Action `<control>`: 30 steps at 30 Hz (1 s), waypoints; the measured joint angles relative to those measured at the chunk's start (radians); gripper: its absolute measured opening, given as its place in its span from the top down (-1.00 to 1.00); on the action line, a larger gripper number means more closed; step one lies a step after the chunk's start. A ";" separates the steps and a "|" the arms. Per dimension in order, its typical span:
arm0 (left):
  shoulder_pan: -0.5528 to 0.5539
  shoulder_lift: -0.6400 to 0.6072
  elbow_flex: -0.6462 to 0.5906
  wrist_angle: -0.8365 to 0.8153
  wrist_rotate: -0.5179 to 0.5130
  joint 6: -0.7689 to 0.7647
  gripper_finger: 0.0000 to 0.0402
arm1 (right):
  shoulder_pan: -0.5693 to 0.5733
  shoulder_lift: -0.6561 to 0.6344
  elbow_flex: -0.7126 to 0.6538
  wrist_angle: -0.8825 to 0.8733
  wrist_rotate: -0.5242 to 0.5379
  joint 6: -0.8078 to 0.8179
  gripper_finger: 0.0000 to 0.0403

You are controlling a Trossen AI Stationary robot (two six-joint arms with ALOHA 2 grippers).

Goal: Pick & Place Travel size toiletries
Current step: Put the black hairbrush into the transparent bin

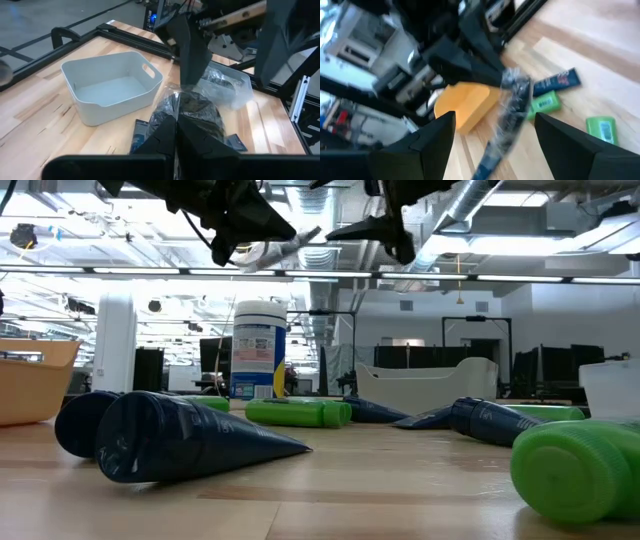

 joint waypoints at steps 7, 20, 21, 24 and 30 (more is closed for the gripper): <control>0.000 0.000 0.000 0.006 -0.014 0.005 1.00 | -0.001 0.032 0.000 -0.012 0.035 0.030 -0.31; 0.003 0.000 0.000 0.008 -0.019 0.007 1.00 | 0.000 0.083 0.000 -0.015 0.035 -0.003 0.22; 0.006 0.000 0.000 0.008 -0.018 0.006 1.00 | 0.000 0.084 0.000 -0.015 0.035 -0.004 0.34; 0.009 0.000 0.000 0.009 -0.018 0.007 0.99 | 0.000 0.084 0.000 -0.015 0.033 -0.005 0.74; 0.003 0.000 0.000 0.013 -0.002 0.128 0.84 | -0.004 0.084 0.000 -0.016 0.032 0.000 0.82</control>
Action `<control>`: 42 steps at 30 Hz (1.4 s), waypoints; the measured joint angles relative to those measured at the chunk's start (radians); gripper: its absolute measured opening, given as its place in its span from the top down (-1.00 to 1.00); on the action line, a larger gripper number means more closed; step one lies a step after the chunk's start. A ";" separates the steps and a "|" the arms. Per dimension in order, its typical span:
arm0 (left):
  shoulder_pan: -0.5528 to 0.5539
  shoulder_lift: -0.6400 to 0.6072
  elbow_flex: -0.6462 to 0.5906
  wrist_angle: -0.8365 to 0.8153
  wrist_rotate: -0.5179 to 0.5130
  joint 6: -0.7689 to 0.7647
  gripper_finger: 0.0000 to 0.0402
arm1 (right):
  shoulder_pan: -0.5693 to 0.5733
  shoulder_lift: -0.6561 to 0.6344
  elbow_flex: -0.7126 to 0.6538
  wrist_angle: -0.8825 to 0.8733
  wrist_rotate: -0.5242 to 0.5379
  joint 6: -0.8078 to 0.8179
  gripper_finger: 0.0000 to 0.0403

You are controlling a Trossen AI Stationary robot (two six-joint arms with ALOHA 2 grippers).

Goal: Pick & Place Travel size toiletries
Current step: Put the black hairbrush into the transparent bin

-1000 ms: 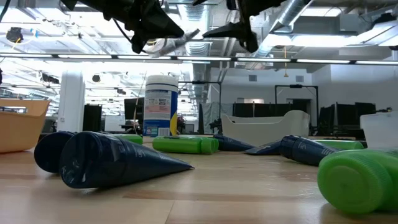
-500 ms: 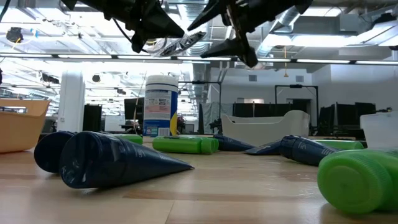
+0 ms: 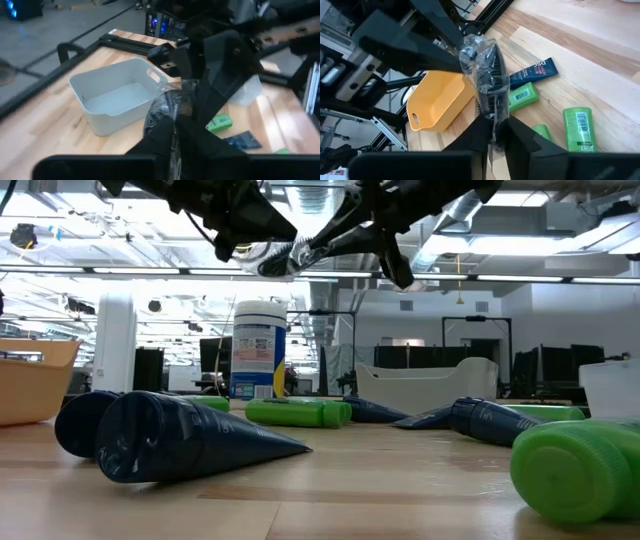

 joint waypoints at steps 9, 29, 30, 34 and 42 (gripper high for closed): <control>-0.033 -0.009 0.000 -0.007 0.000 0.029 0.23 | -0.021 -0.071 0.000 -0.090 -0.004 0.000 0.89; 0.047 -0.203 0.001 -0.133 -0.041 0.029 -0.26 | 0.295 -0.495 0.000 -1.240 0.055 0.682 0.91; 0.052 -0.202 0.001 -0.135 -0.041 0.029 -0.25 | 0.330 -0.501 0.000 -1.278 0.055 0.745 0.91; 0.065 -0.202 0.001 -0.138 -0.041 0.029 -0.25 | 0.449 -0.505 0.000 -1.406 0.016 0.962 0.91; 0.090 -0.202 0.001 -0.137 -0.040 0.029 -0.26 | 0.559 -0.479 0.000 -1.465 -0.049 1.126 0.91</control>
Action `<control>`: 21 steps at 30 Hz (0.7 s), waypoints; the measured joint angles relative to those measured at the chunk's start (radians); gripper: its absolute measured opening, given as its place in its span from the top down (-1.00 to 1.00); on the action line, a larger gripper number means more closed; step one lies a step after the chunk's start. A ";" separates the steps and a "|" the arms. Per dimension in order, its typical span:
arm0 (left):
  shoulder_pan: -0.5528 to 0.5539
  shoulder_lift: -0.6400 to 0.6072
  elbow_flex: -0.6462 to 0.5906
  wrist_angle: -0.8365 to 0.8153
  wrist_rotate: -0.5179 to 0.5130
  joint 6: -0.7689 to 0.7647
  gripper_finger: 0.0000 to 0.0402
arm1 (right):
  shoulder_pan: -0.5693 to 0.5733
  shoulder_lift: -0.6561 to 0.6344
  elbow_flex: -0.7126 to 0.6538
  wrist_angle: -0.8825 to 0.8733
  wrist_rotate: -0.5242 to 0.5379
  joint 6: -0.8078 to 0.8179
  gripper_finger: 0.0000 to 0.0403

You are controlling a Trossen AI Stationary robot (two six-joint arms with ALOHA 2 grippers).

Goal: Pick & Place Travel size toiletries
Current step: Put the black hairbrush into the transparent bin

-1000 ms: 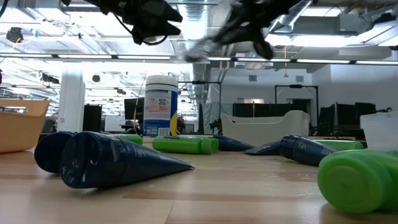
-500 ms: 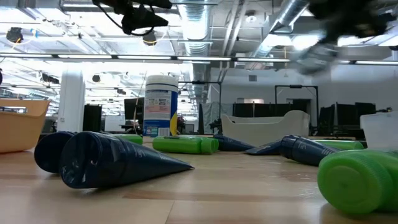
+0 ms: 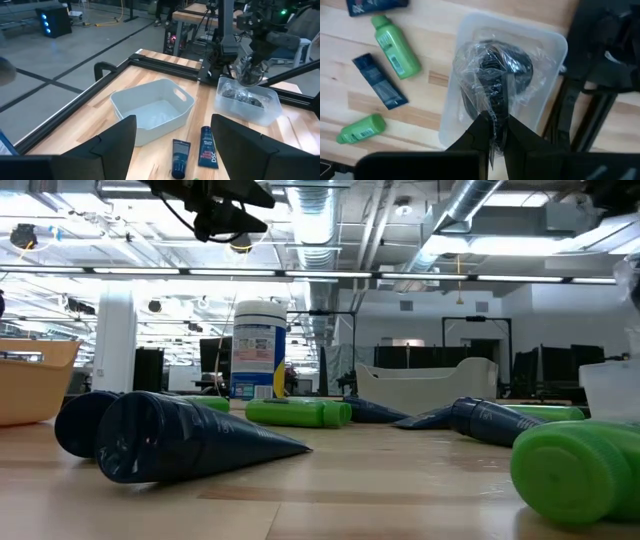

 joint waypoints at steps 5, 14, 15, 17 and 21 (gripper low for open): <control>0.007 0.000 0.000 0.000 0.000 0.000 -0.25 | 0.007 0.000 -0.016 0.032 -0.028 0.021 0.91; 0.007 0.000 0.000 0.000 0.013 0.000 -0.25 | -0.006 -0.044 -0.168 0.227 -0.110 -0.008 0.91; 0.007 0.000 0.000 0.000 0.013 0.000 -0.25 | -0.007 -0.050 -0.180 0.230 -0.109 -0.007 0.91; 0.007 0.000 0.000 0.000 0.013 0.000 -0.24 | -0.011 -0.072 -0.196 0.247 -0.109 -0.007 0.90; 0.007 0.000 0.000 0.000 0.013 0.000 -0.24 | -0.030 -0.120 -0.231 0.287 -0.109 -0.010 0.90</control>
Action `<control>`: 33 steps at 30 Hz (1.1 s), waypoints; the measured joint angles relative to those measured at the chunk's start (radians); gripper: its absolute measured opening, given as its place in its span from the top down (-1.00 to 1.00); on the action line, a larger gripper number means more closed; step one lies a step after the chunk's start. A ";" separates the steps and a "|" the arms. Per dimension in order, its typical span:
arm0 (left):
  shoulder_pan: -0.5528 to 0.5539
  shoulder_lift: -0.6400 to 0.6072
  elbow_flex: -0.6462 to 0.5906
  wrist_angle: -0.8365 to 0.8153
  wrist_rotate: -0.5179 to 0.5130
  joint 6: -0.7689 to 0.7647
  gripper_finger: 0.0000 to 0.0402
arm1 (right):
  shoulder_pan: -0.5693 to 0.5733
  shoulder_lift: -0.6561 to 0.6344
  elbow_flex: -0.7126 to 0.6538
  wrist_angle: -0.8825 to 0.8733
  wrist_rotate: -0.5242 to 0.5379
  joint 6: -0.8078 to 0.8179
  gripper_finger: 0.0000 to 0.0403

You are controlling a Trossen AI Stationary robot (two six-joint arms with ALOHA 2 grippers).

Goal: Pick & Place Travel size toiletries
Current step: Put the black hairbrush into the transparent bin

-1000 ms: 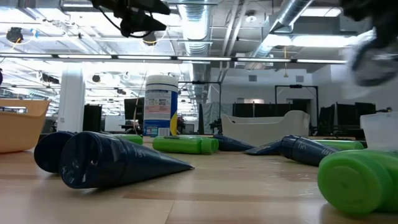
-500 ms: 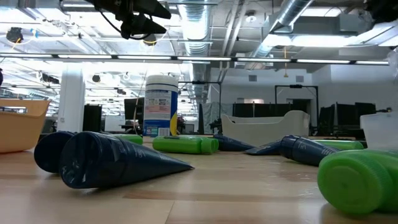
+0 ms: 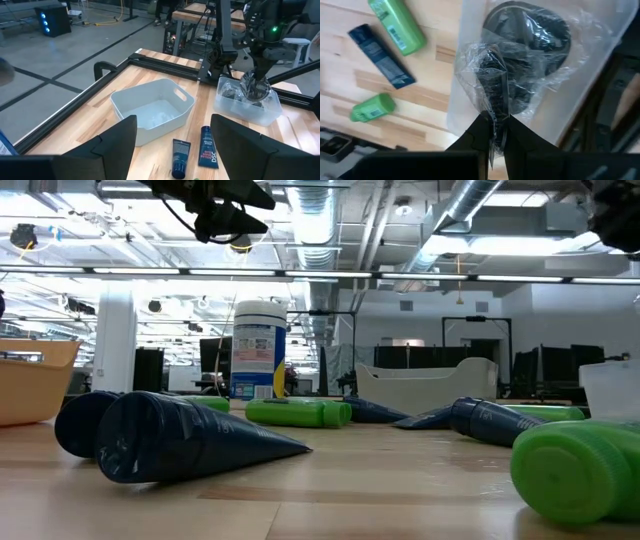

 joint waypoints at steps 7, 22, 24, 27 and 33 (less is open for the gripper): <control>0.000 0.000 0.000 -0.004 0.000 -0.003 -0.25 | -0.027 -0.037 -0.080 0.036 -0.068 -0.026 0.90; 0.000 0.000 0.000 -0.006 0.000 -0.003 -0.25 | -0.089 -0.039 -0.102 0.011 -0.075 -0.158 0.33; 0.000 0.000 0.000 -0.006 0.000 -0.003 -0.25 | -0.095 -0.039 -0.102 -0.014 -0.075 -0.175 0.18; 0.000 0.000 0.000 -0.006 -0.001 -0.003 -0.25 | -0.104 -0.049 -0.102 -0.042 -0.075 -0.176 0.00; 0.000 0.000 0.000 -0.013 -0.001 -0.003 -0.25 | -0.145 -0.091 -0.102 -0.041 -0.075 -0.192 -0.16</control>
